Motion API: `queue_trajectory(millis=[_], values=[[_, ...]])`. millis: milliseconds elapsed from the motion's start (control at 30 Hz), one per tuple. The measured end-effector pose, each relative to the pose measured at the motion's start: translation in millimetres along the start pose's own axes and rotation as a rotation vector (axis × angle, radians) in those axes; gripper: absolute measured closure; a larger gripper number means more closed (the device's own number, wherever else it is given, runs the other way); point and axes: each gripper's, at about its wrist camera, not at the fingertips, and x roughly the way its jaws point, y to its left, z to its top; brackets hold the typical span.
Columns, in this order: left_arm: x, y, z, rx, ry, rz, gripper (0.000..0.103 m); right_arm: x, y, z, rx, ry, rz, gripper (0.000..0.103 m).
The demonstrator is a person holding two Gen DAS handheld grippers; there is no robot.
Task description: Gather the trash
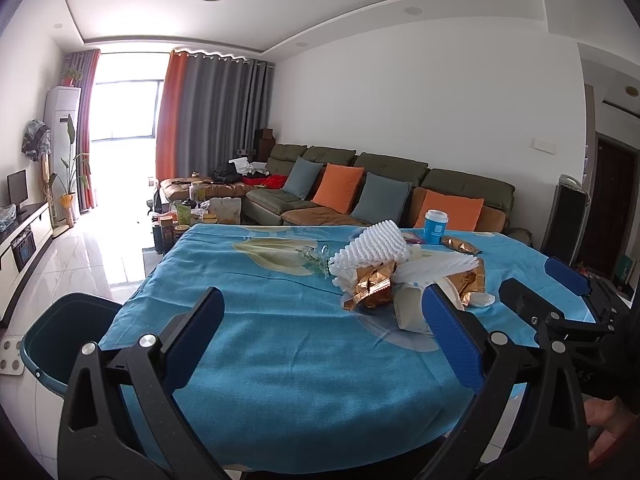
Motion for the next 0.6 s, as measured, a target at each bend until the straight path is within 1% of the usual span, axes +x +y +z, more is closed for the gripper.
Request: queue_trajectory(millis=[167,600], values=[[0.0,0.6,-0.4,-0.004,-0.006,0.013,0.006,1.0,0.4,0.3,0.003,0.001,0.007,0.007],[-0.9,-1.5,0.7,0.004,-0.013,0.010,0.006,0.1,-2.1,-1.3,0.012,0.001,-0.002,0.007]])
